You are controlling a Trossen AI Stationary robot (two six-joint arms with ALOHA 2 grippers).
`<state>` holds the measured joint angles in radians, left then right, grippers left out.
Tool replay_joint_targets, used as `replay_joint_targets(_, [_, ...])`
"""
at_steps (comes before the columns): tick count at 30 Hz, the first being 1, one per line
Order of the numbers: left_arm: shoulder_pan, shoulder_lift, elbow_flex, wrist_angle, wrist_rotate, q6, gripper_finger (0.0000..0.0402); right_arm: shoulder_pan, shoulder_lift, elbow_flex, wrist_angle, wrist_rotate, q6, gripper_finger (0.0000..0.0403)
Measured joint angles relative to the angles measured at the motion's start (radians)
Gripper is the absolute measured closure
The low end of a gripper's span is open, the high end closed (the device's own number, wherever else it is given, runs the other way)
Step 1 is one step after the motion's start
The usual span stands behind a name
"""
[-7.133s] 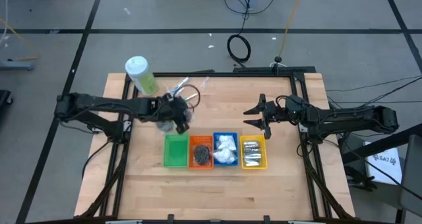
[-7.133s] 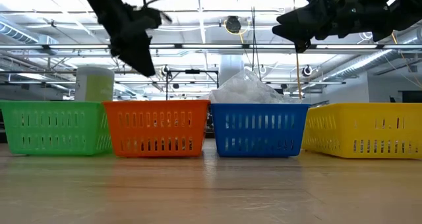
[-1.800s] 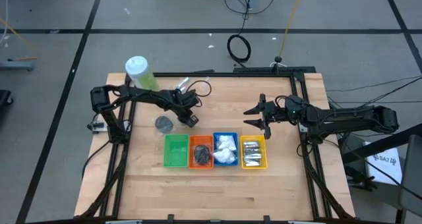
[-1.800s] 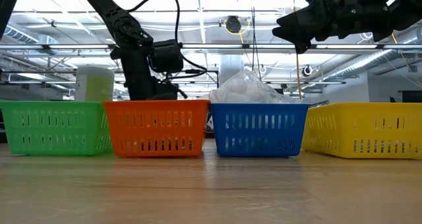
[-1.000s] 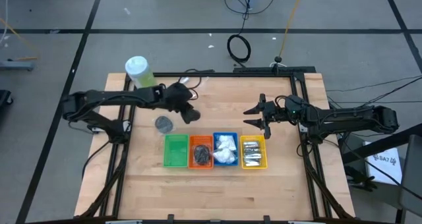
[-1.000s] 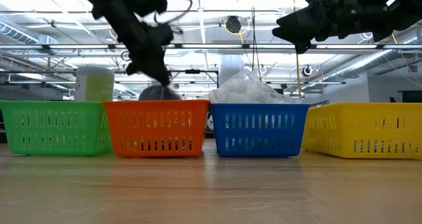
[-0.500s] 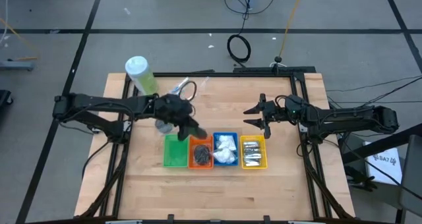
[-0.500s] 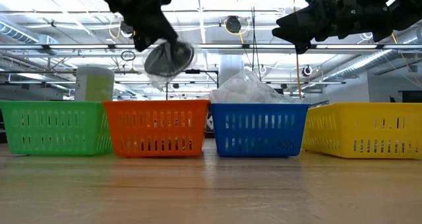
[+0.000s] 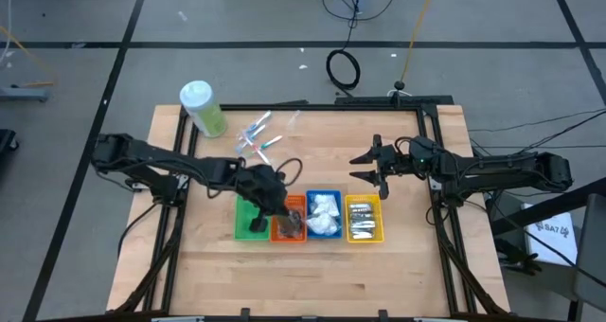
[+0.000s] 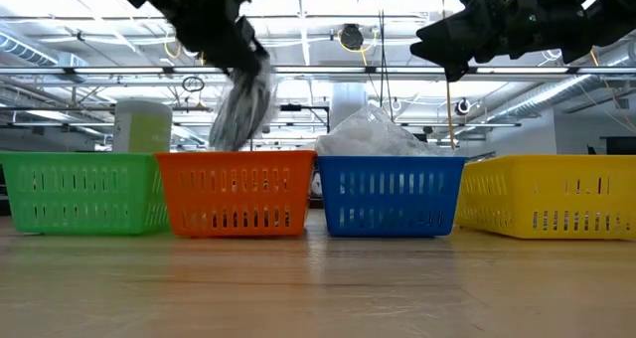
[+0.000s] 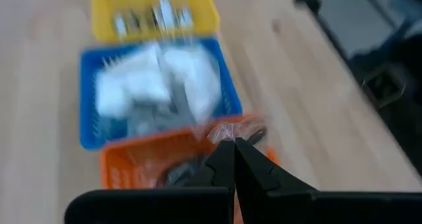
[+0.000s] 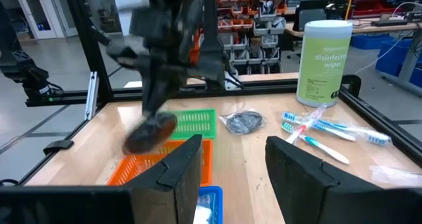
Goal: Pick & Place Travel size toiletries
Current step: Put the black mirror into the orange basket
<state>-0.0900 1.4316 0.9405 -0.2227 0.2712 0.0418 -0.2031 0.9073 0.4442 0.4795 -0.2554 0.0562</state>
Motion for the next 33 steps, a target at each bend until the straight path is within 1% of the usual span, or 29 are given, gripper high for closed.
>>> replay_joint_targets(5, [-0.003, 0.076, 0.0, -0.007, -0.003, 0.033, 0.0402, 0.0, 0.0, 0.0, 0.0, 0.0, 0.002, 0.0248])
replay_joint_targets(8, [0.001, 0.1, -0.001, 0.015, -0.028, 0.005, 0.0399, 0.0, 0.0, 0.0, -0.001, 0.0, 0.002, 0.0248])
replay_joint_targets(12, [0.016, 0.102, -0.001, 0.017, -0.037, -0.056, 0.038, 0.0, 0.0, 0.0, -0.002, 0.0, 0.0, 0.0248])
replay_joint_targets(15, [0.028, 0.091, -0.001, 0.019, -0.048, -0.108, 0.0355, 0.0, 0.0, 0.0, -0.002, 0.0, 0.0, 0.0248])
replay_joint_targets(19, [0.034, 0.078, -0.001, 0.019, -0.092, -0.142, 0.0309, 0.0, 0.0, 0.0, -0.003, 0.0, 0.0, 0.0248])
replay_joint_targets(22, [0.036, 0.077, -0.001, 0.019, -0.107, -0.137, 0.0272, 0.0, 0.0, 0.0, -0.006, 0.0, 0.0, 0.0248])
replay_joint_targets(25, [0.049, 0.054, 0.0, -0.006, -0.107, -0.1, 0.0242, 0.0, 0.0, 0.0, -0.006, 0.0, 0.0, 0.0248])
replay_joint_targets(28, [0.074, -0.002, 0.0, -0.1, -0.157, -0.118, 0.0223, 0.0, 0.0, 0.0, -0.006, 0.0, 0.0, 0.0248])
replay_joint_targets(33, [0.104, -0.122, 0.0, -0.324, -0.32, -0.266, 0.0216, 0.0, 0.0, 0.0, -0.013, 0.0, -0.004, 0.0248])
